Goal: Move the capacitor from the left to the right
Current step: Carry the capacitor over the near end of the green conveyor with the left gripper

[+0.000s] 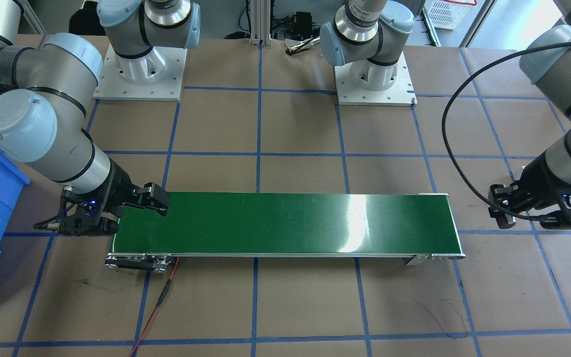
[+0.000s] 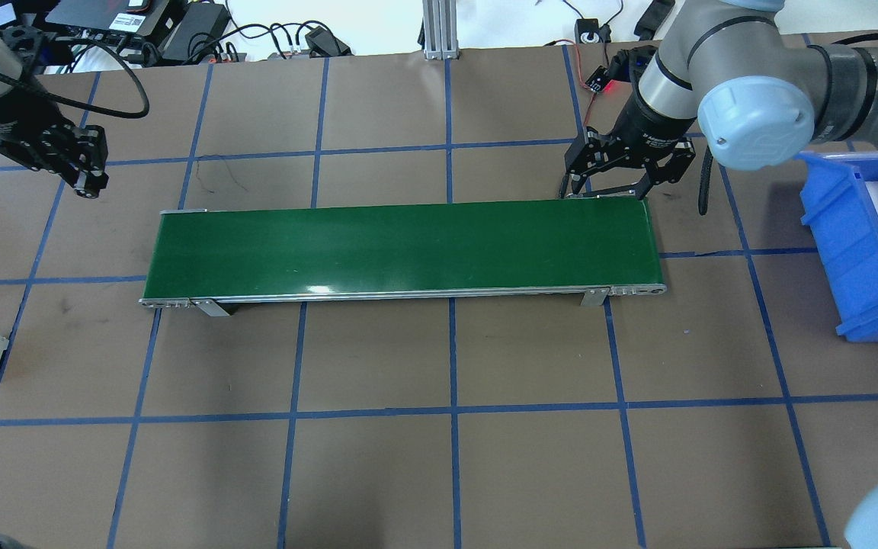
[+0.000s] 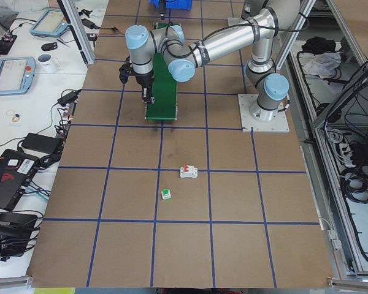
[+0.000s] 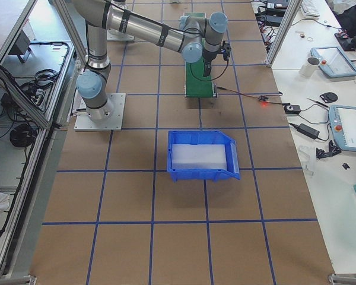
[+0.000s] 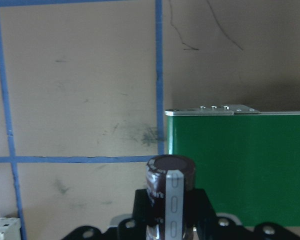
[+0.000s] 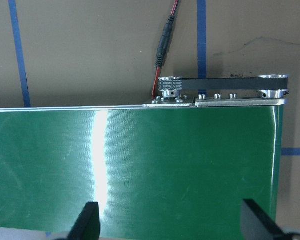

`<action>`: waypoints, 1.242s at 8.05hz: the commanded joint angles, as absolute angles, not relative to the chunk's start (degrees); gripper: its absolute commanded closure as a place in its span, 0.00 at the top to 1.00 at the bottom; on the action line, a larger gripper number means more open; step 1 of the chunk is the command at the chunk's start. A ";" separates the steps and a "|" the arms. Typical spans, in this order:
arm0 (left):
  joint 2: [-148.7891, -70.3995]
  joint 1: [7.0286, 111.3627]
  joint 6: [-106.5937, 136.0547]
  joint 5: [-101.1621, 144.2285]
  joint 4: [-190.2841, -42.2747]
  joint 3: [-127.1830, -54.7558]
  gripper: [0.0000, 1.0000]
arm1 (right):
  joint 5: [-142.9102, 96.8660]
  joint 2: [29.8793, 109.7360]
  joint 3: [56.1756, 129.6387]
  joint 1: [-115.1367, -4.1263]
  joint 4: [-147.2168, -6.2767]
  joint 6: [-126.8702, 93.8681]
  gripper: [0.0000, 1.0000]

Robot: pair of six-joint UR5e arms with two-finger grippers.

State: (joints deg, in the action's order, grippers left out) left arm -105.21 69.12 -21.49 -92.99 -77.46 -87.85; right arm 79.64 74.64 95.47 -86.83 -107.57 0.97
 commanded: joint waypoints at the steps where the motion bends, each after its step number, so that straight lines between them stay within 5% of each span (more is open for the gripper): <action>1: -108.71 74.95 -16.63 -92.90 -76.38 -90.77 0.00 | 79.72 74.27 95.71 -86.84 -107.31 -0.95 1.00; 10: -110.03 75.67 -13.10 -91.49 -72.51 -96.68 0.00 | 76.02 70.32 95.89 -86.92 -111.36 2.80 1.00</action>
